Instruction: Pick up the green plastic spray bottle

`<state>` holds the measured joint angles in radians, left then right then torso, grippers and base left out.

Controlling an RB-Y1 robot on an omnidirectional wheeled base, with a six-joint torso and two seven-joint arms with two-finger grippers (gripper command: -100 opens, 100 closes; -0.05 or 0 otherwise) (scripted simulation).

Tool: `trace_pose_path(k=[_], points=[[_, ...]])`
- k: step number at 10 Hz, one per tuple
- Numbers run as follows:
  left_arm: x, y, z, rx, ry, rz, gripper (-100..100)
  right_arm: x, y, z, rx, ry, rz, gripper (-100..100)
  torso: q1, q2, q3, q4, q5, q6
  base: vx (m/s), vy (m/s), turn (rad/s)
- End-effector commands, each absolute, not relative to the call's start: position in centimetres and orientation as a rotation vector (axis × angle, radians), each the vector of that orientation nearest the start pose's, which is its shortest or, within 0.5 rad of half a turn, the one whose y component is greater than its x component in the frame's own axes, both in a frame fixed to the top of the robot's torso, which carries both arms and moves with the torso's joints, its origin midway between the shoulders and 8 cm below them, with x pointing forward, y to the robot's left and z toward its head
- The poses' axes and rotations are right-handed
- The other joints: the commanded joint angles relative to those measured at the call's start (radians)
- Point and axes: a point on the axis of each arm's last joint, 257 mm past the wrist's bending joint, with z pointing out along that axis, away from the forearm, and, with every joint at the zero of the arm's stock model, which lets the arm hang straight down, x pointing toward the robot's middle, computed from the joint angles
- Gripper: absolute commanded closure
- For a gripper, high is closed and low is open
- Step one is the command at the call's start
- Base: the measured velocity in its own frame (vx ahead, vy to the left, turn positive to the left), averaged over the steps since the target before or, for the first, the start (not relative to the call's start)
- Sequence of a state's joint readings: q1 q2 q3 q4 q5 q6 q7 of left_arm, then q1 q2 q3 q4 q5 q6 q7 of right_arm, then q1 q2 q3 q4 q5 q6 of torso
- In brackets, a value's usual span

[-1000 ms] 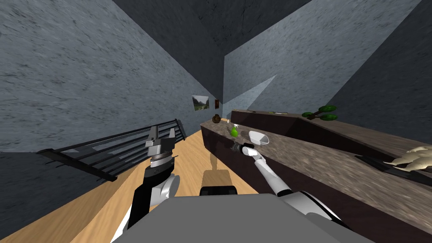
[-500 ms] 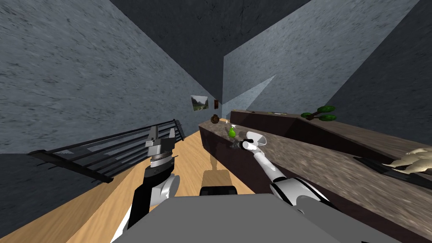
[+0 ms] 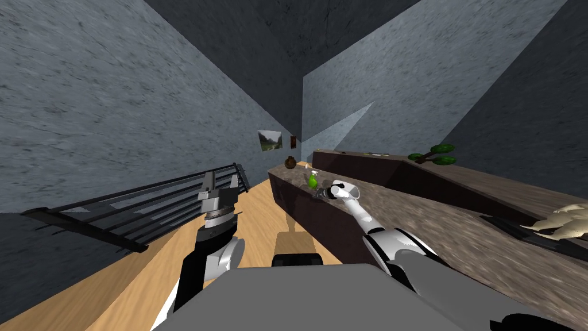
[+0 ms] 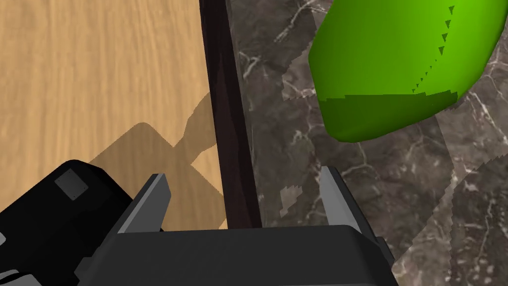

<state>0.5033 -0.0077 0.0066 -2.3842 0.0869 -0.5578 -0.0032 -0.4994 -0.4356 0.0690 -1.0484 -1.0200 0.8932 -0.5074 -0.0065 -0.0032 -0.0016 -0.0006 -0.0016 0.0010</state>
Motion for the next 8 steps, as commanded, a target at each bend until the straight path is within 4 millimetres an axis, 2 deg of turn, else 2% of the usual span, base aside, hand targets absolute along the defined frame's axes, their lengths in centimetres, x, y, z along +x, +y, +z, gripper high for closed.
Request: trace_pose_path(k=[1,2,4,5,8], points=[[30.7,28.6,7.8,-0.582,0.441,-1.379,0,57.5,-22.0,-32.2,-2.478,-1.123,-1.158,-100,0.000,0.000,0.000,0.000,0.000,0.000,0.058,-0.076,-0.018],[30.7,28.6,7.8,-0.582,0.441,-1.379,0,57.3,-21.9,-32.2,-2.475,-1.128,-1.148,-100,0.000,-0.001,0.000,0.000,0.000,0.000,0.044,-0.064,-0.007],[30.7,28.6,7.8,-0.582,0.441,-1.379,0,58.1,-21.4,-29.9,-2.433,-1.083,-1.115,-100,0.000,0.000,0.000,0.000,0.000,0.000,0.058,-0.090,-0.022],[30.7,28.6,7.8,-0.582,0.441,-1.379,0,58.2,-21.1,-29.5,-2.424,-1.095,-1.108,-100,-0.001,-0.001,-0.001,0.000,0.000,0.000,0.077,-0.078,0.001],[30.7,28.6,7.8,-0.583,0.441,-1.379,0,58.9,-19.7,-25.9,-2.344,-1.072,-1.076,-100,0.002,-0.003,-0.002,-0.001,0.000,0.000,0.086,-0.052,0.006]])
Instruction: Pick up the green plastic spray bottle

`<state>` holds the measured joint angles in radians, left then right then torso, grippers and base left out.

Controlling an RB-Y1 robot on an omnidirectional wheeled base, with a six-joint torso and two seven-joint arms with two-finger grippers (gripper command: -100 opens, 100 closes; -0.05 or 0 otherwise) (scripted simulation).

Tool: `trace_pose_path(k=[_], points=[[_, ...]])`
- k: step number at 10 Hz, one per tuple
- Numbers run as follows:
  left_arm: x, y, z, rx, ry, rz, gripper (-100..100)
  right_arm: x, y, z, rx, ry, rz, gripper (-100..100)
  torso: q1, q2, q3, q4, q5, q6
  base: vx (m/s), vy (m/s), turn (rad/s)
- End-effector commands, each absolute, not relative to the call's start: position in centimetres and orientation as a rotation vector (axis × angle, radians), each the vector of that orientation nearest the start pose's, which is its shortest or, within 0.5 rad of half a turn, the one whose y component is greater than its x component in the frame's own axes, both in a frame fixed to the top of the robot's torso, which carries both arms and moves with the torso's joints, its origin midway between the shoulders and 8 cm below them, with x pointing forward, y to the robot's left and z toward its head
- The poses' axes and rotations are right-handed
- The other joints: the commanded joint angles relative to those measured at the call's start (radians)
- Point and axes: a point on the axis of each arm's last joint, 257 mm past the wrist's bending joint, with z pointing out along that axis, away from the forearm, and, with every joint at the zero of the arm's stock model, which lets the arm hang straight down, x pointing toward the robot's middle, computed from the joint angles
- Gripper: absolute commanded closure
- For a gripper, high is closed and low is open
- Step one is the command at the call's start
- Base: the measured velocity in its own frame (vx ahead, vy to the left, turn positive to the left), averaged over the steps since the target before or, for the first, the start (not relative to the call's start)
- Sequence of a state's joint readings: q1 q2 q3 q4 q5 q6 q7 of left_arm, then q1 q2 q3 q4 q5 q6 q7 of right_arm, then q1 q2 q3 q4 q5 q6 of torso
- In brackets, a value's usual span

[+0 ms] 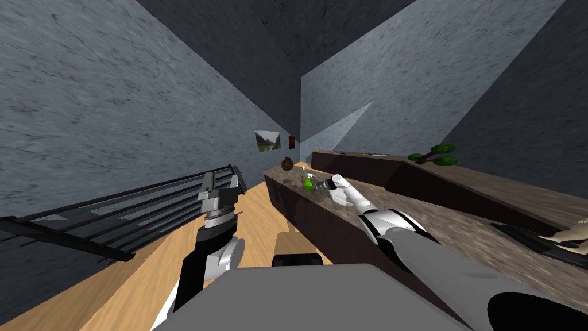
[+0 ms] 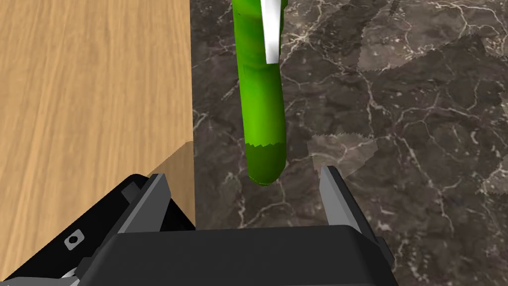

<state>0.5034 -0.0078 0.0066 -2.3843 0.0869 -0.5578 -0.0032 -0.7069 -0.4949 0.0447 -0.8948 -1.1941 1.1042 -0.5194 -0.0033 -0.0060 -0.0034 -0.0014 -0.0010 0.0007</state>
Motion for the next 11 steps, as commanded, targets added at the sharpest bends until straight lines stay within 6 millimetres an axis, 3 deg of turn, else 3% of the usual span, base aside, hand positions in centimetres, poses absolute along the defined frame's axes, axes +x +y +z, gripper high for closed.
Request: trace_pose_path(k=[1,4,5,6,7,11], points=[[30.7,28.6,7.8,-0.583,0.441,-1.379,0,59.1,-19.6,-25.5,-2.340,-1.076,-1.084,-100,0.000,0.000,0.000,0.000,0.000,0.000,0.059,-0.014,0.006],[30.7,28.6,7.8,-0.583,0.441,-1.379,0,59.6,-18.0,-22.6,-2.276,-1.080,-1.075,-100,0.003,0.002,0.001,0.000,0.001,0.000,0.066,0.009,0.022],[30.7,28.6,7.8,-0.583,0.441,-1.379,0,59.5,-18.3,-23.2,-2.289,-1.080,-1.079,-100,0.004,0.002,0.001,0.000,0.001,0.000,0.029,0.006,0.007],[30.7,28.6,7.8,-0.582,0.441,-1.379,0,59.4,-18.2,-23.1,-2.286,-1.080,-1.077,0,0.003,0.004,0.002,0.000,0.001,0.000,0.005,0.002,-0.001],[30.7,28.6,7.8,-0.583,0.441,-1.379,0,59.0,-17.7,-23.3,-2.279,-1.091,-1.072,-100,0.003,0.005,0.003,0.001,0.000,0.000,0.027,0.005,-0.065],[30.7,28.6,7.8,-0.583,0.441,-1.379,0,57.4,-15.7,-23.9,-2.250,-1.131,-1.056,-100,0.004,0.002,0.001,0.000,0.001,0.000,0.070,0.020,-0.088]])
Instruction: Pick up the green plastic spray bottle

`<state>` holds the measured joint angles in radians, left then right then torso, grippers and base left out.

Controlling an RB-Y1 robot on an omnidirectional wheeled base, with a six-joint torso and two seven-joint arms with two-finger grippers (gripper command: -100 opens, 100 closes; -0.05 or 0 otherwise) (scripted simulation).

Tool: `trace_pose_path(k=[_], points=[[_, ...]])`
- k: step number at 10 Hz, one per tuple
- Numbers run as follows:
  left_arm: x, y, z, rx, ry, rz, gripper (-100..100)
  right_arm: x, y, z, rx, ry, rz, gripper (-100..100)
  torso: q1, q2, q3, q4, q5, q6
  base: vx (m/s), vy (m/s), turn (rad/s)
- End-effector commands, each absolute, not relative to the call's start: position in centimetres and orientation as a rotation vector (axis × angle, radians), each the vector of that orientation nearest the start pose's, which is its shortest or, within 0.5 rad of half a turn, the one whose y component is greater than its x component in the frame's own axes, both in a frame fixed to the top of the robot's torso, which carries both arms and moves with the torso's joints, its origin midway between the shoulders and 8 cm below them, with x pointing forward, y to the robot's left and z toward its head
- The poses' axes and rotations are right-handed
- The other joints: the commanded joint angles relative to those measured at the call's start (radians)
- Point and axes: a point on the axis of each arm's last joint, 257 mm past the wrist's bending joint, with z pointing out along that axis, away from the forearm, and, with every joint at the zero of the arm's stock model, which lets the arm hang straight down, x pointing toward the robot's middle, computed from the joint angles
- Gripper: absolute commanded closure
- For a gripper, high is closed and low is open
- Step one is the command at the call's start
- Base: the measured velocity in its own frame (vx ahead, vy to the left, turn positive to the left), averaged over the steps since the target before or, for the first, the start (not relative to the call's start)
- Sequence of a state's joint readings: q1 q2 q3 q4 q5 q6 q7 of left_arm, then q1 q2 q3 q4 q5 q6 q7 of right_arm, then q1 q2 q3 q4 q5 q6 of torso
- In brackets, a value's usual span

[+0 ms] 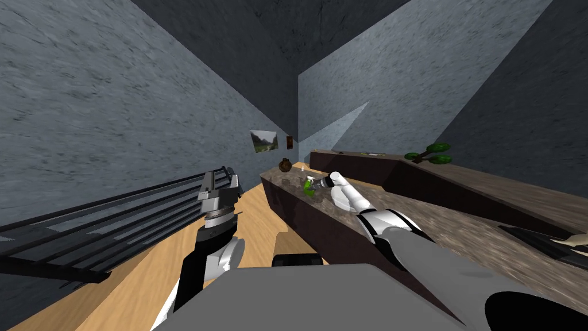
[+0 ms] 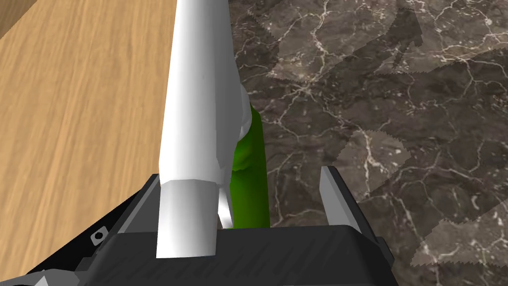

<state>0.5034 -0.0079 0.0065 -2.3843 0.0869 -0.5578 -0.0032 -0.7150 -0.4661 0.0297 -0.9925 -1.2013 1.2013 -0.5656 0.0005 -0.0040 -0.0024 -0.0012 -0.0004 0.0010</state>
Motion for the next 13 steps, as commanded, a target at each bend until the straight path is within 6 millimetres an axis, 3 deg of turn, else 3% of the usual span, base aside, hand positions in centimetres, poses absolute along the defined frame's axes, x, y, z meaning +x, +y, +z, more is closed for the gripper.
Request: trace_pose_path(k=[1,6,7,11,12,13], points=[[30.7,28.6,7.8,-0.583,0.441,-1.379,0,57.0,-15.2,-24.1,-2.243,-1.139,-1.053,-100,0.000,0.000,0.000,0.000,0.000,0.000,0.069,0.025,-0.083],[30.7,28.6,7.8,-0.583,0.441,-1.379,0,55.6,-13.6,-24.3,-2.222,-1.166,-1.047,-100,0.000,0.000,0.000,0.000,0.000,0.000,0.056,0.021,-0.073],[30.7,28.6,7.8,-0.582,0.441,-1.379,0,55.5,-13.6,-24.3,-2.222,-1.166,-1.046,100,0.000,0.002,0.001,0.000,0.000,-0.001,0.000,0.000,0.000],[30.7,28.6,7.8,-0.582,0.441,-1.379,0,55.5,-13.6,-24.3,-2.222,-1.167,-1.047,100,-0.002,0.004,0.002,0.001,0.000,0.000,0.000,0.000,0.000],[30.7,28.6,7.8,-0.582,0.441,-1.379,0,55.5,-13.6,-24.3,-2.222,-1.167,-1.047,0,-0.002,0.004,0.002,0.001,0.000,0.000,0.000,0.000,0.000],[30.7,28.6,7.8,-0.582,0.441,-1.379,0,56.1,-14.3,-24.3,-2.231,-1.155,-1.048,100,-0.002,0.004,0.002,0.001,0.000,0.000,-0.049,-0.012,0.096]])
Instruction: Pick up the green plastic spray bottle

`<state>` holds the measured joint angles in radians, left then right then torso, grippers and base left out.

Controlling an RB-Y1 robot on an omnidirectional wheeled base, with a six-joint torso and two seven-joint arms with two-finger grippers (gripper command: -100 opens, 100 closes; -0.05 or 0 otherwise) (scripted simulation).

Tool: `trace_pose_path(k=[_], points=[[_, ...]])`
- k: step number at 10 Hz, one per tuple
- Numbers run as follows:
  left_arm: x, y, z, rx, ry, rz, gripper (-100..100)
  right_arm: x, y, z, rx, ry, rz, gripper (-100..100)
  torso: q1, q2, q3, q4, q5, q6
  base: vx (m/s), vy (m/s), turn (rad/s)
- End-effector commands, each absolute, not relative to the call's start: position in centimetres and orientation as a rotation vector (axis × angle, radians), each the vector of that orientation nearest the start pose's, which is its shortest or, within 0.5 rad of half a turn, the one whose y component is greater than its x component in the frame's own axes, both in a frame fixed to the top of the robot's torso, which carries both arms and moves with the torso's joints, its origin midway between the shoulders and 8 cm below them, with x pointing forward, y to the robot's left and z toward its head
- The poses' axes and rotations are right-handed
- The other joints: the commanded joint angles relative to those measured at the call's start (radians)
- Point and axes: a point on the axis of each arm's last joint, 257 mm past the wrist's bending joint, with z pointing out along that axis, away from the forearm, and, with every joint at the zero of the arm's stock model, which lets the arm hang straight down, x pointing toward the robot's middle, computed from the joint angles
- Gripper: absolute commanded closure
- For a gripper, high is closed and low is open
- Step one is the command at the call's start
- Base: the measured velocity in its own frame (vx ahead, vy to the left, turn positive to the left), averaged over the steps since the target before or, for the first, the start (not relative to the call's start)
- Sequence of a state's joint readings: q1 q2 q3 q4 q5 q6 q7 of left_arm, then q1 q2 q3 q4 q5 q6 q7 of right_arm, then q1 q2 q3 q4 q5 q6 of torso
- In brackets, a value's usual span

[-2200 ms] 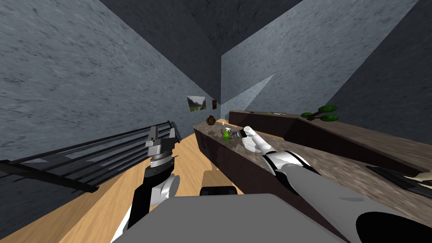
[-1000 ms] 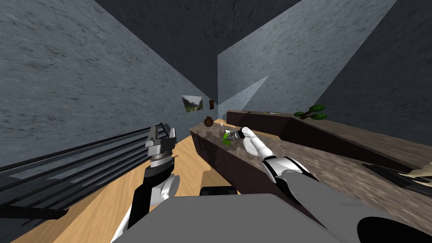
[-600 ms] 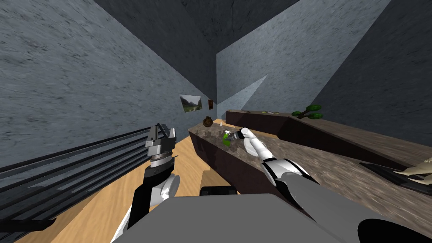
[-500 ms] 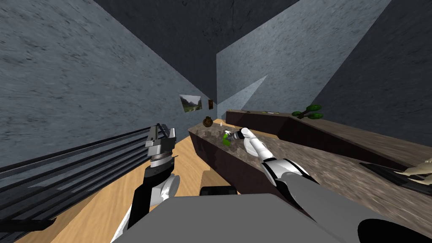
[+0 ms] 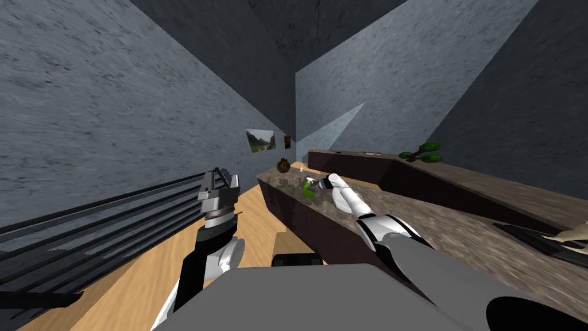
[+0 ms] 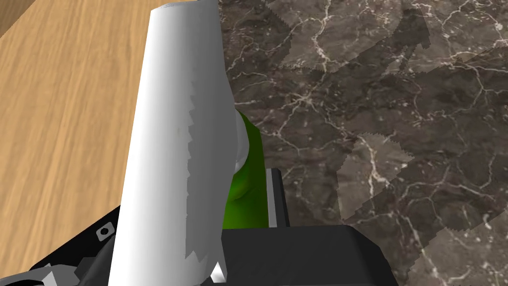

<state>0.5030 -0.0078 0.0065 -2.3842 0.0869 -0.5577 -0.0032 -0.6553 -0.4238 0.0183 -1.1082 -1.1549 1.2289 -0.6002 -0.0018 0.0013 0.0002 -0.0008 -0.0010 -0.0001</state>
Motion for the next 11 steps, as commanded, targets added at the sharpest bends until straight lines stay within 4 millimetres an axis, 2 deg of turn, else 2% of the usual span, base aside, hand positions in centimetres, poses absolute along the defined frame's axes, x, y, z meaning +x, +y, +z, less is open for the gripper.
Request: trace_pose_path(k=[1,7,10,11], points=[[30.7,28.6,7.8,-0.582,0.441,-1.379,0,56.6,-14.8,-24.2,-2.237,-1.148,-1.050,100,0.000,0.000,0.000,0.000,0.000,0.000,-0.083,-0.033,0.137],[30.7,28.6,7.8,-0.582,0.441,-1.379,0,59.0,-17.7,-23.3,-2.279,-1.091,-1.072,100,-0.001,0.002,0.001,0.001,0.000,0.001,-0.070,-0.024,0.087],[30.7,28.6,7.8,-0.582,0.441,-1.379,0,59.2,-18.0,-23.2,-2.283,-1.085,-1.073,100,0.000,0.001,0.001,0.001,0.000,0.001,-0.038,-0.006,0.032],[30.7,28.6,7.8,-0.583,0.441,-1.379,0,59.2,-18.1,-23.2,-2.284,-1.084,-1.074,0,0.000,0.000,0.000,0.001,0.000,0.001,0.000,0.000,0.000]])
